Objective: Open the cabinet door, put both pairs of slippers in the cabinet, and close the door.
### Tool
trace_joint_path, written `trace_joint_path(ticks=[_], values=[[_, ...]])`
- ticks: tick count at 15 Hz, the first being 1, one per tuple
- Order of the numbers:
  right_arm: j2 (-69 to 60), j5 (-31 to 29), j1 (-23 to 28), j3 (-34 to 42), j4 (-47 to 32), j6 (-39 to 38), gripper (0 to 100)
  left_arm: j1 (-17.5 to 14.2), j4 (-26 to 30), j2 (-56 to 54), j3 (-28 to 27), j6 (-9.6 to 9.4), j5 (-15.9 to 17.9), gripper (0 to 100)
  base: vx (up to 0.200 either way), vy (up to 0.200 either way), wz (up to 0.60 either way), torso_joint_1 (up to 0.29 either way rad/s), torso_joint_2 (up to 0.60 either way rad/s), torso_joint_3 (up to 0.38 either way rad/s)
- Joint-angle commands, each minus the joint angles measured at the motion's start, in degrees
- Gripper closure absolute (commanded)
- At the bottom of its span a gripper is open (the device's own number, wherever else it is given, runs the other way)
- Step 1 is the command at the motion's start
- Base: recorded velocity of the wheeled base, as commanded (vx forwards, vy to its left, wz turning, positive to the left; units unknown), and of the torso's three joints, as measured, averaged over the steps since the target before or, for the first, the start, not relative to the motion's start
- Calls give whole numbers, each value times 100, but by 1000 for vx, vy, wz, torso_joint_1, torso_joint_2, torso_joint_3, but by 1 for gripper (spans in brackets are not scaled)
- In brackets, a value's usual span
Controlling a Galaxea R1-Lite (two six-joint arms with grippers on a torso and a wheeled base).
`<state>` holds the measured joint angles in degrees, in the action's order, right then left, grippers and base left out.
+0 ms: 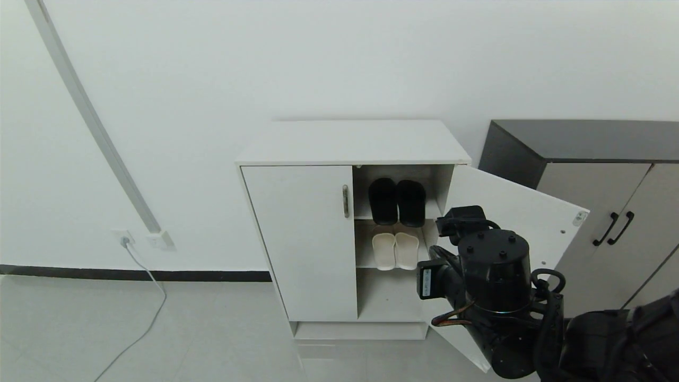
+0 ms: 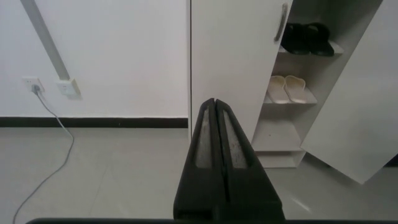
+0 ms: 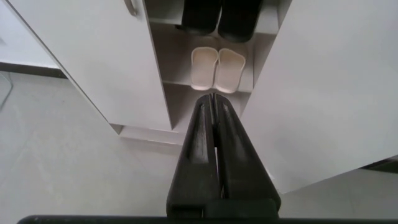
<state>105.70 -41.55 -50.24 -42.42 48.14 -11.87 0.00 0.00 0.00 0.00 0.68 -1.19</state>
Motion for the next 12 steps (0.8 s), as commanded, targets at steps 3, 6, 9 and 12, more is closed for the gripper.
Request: trace_joint_path(ticks=[3,6,9,12], values=[[12,6,-4,-3,2,1,100,0,0,9,0,2,-4,100,0,0,0,232,-546,-312],[3,6,-4,15,2,1,100,0,0,9,0,2,-4,100,0,0,0,248,-575,-323],[12,6,-4,50,2,1,100,0,0,9,0,2,-4,100,0,0,0,271,-606,-338],[3,15,-4,68,2,1,100,0,0,9,0,2,-4,100,0,0,0,216,-453,-251]])
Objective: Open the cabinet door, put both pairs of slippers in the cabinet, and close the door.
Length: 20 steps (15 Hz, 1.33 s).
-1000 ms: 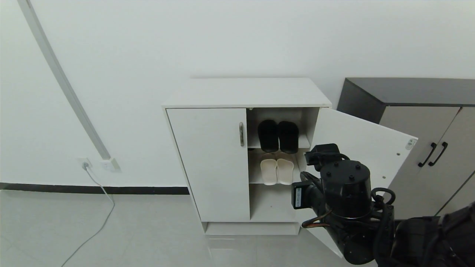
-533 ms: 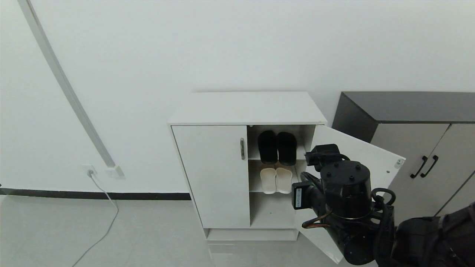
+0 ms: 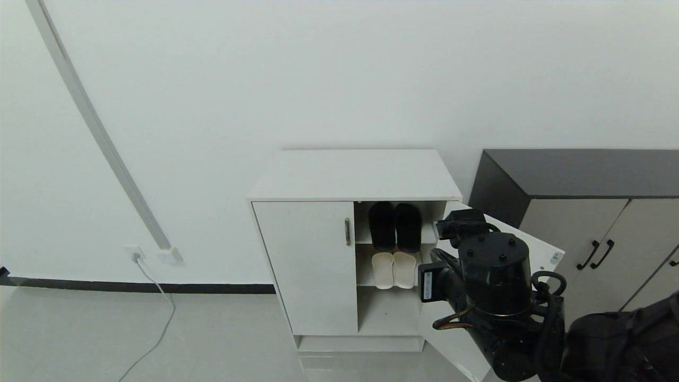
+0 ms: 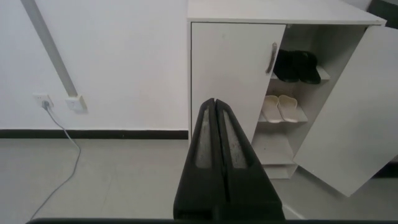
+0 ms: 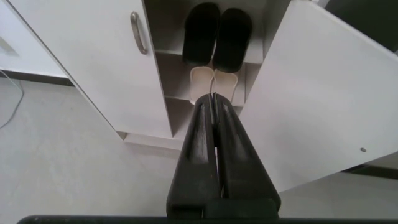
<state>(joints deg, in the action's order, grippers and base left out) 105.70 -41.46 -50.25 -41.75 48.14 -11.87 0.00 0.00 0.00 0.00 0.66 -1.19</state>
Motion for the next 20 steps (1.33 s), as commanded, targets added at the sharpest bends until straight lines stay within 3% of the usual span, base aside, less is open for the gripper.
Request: trace_joint_path(ticks=[1,9,16,20], values=[[3,-2,-2,18,2,1,100,0,0,9,0,4,-4,100,0,0,0,188,-398,-212],[29,42,-11,106,152,27,100,0,0,9,0,4,-4,100,0,0,0,168,-362,-190],[73,68,6,150,187,89,100,0,0,9,0,4,-4,100,0,0,-600,67,-130,-71],[152,68,376,9,196,133,100,0,0,9,0,4,-4,100,0,0,0,0,0,0]])
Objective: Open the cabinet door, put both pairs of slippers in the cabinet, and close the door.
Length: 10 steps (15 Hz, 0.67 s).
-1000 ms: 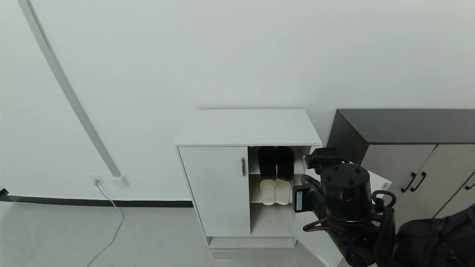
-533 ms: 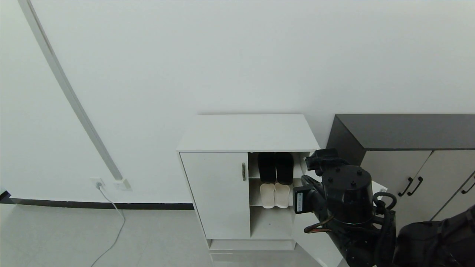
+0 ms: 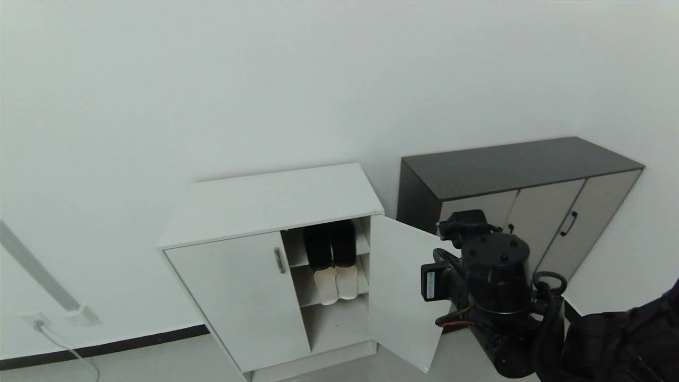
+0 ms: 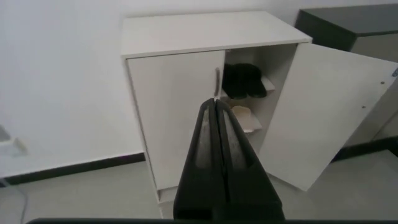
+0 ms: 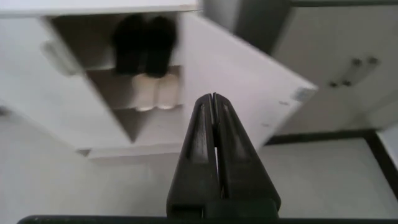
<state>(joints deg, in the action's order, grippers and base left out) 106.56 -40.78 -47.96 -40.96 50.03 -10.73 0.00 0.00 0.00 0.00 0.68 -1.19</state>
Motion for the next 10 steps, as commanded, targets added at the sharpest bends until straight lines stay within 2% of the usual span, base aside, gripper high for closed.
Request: trace_joint_path(ticks=[1,3,5,7,10], values=[[76,8,313,-123,-2,27,100,0,0,9,0,2,-4,100,0,0,0,0,0,0],[58,17,586,-360,-90,27,100,0,0,9,0,2,-12,100,0,0,0,0,0,0],[-3,70,744,-545,-512,9,100,0,0,0,0,11,-12,100,0,0,0,0,0,0],[32,369,981,-852,-890,-17,100,0,0,0,0,20,-12,100,0,0,0,0,0,0],[216,624,1245,-1054,-960,-26,100,0,0,9,0,20,-12,100,-200,0,0,9,1,2]])
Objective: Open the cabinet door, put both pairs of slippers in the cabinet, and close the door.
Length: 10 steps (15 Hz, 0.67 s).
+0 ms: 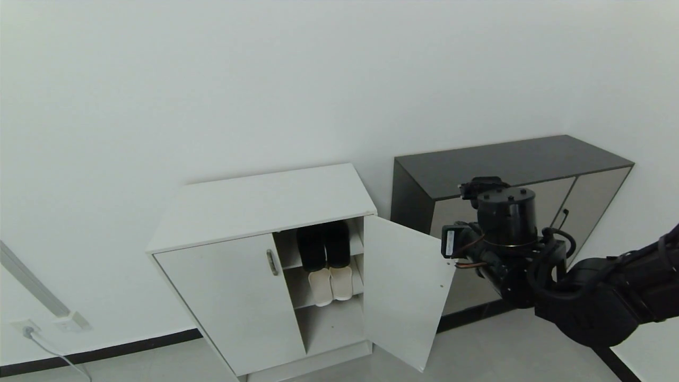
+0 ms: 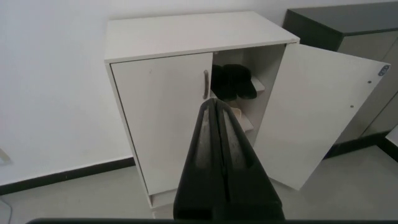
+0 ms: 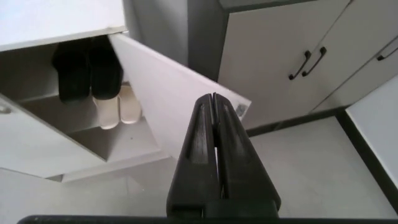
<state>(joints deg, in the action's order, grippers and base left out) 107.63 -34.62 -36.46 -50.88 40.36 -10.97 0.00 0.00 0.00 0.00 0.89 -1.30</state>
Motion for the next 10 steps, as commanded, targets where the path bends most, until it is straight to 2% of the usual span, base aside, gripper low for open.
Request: trace_joint_path(ticks=[1,2,5,7,10], values=[[171,140,166,-88,7,-1,100,0,0,9,0,-1,-1,100,-200,0,0,2,7,-2],[197,184,210,-124,7,-1,100,0,0,0,0,-1,-10,100,-200,0,0,17,2,7],[478,588,526,-449,7,-1,100,0,0,0,0,-10,-10,100,0,0,0,0,0,0],[601,641,676,-625,7,7,100,0,0,9,0,-10,-10,100,0,0,0,0,0,0],[1172,887,1027,-1266,-2,16,100,0,0,0,0,-10,-10,100,0,0,0,0,0,0]])
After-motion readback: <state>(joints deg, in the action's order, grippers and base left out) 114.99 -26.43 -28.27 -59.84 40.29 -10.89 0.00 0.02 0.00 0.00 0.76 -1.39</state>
